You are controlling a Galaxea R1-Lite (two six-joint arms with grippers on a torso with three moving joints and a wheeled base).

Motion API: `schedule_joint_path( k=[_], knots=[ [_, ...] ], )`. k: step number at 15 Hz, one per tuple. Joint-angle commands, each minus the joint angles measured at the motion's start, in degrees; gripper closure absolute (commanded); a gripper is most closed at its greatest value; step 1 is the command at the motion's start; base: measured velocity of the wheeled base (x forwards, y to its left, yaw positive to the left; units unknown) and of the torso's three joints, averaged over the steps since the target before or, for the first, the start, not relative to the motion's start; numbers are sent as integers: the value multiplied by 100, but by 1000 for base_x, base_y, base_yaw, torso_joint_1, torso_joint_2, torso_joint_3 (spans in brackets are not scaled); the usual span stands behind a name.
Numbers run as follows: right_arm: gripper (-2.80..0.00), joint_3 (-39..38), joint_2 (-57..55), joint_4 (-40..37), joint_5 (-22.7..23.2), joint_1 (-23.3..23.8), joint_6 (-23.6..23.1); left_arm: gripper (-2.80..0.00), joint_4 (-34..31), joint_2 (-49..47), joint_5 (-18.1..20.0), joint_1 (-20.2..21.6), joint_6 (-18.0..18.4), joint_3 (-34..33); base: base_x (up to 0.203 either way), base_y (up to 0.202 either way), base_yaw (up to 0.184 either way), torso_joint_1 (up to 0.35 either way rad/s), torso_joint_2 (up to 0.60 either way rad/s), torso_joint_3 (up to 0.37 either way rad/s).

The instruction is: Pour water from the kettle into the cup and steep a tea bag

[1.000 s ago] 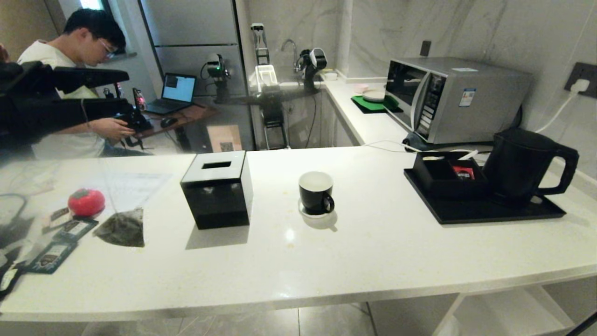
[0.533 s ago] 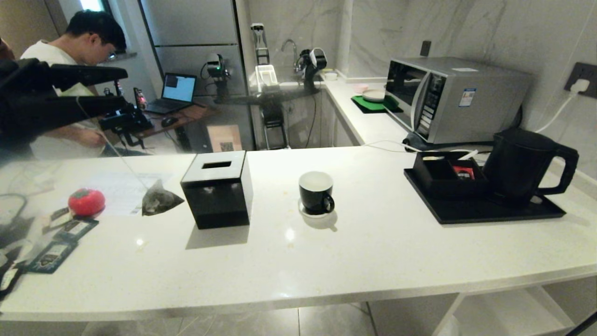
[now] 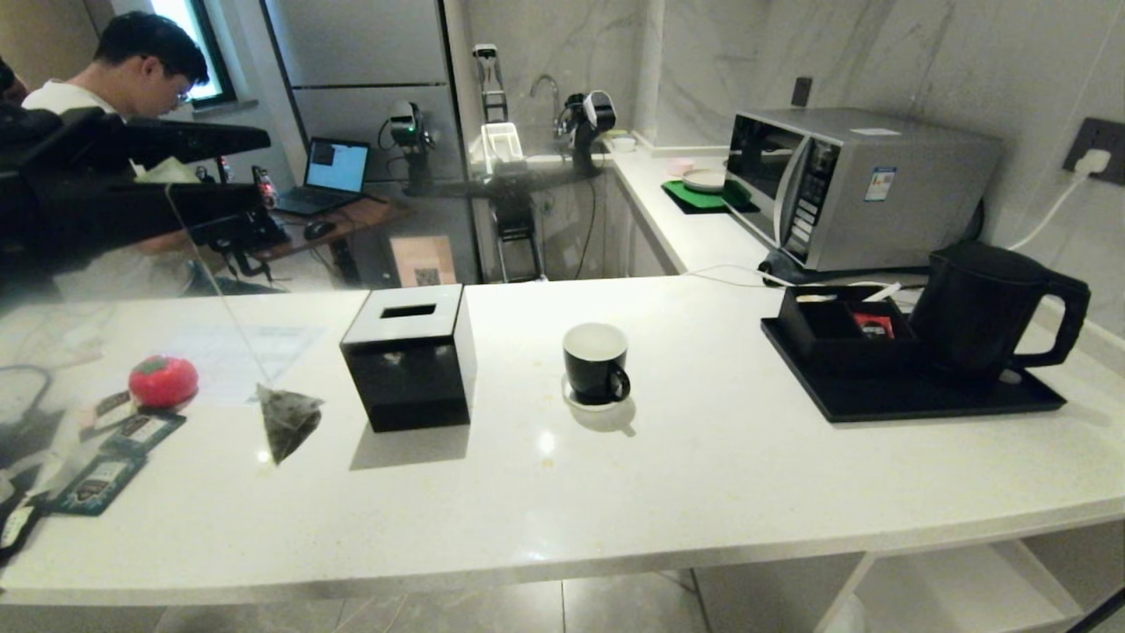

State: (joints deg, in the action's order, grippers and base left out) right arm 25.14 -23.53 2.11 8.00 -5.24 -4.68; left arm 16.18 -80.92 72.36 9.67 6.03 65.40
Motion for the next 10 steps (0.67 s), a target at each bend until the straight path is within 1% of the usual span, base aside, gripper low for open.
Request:
schedule_joint_path(
  k=[1, 3, 7, 9, 10],
  knots=[
    [0, 448, -1413, 444, 143, -221, -18, -280, 14, -54, 24, -7, -63, -1, 0, 0, 0, 0, 0, 0],
    [0, 727, -2332, 1073, 495, -286, -26, -280, 35, -55, 15, -19, -234, -1, 0, 0, 0, 0, 0, 0],
    [0, 1185, -3917, 2273, 1431, -332, -32, -280, 35, -116, 7, -52, -234, -1, 0, 0, 0, 0, 0, 0],
    [0, 1382, -4639, 2873, 1856, -364, -31, -280, 32, -128, 7, -97, -234, -6, 0, 0, 0, 0, 0, 0],
    [0, 1472, -4957, 3112, 1997, -422, -28, -280, 26, -134, 7, -138, -234, -10, 0, 0, 0, 0, 0, 0]
  ],
)
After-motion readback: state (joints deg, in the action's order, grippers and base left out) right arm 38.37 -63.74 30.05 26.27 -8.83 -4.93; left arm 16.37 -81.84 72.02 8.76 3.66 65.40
